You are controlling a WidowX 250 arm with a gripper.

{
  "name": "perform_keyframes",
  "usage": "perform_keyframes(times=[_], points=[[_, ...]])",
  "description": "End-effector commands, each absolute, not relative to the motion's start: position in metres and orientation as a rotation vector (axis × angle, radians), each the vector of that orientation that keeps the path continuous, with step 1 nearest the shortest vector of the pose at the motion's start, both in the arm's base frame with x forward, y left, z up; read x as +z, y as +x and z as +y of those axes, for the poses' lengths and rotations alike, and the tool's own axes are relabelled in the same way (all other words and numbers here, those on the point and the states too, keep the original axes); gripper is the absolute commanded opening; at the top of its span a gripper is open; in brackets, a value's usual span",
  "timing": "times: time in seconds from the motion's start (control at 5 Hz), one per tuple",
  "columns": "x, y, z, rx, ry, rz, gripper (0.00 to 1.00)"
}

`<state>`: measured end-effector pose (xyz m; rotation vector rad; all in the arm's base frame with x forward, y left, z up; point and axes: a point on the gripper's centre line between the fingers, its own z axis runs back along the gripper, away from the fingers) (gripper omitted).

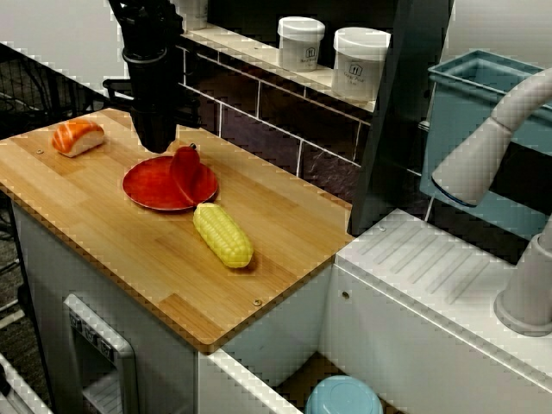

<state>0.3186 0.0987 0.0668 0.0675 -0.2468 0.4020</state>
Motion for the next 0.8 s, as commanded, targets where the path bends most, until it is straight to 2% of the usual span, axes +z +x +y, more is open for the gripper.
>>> perform_keyframes(times=[0.0,0.6], points=[[0.094,0.322,0.098,0.349,0.081,-0.331,1.00],[0.112,0.331,0.092,-0.145,0.071,-0.442,1.00]])
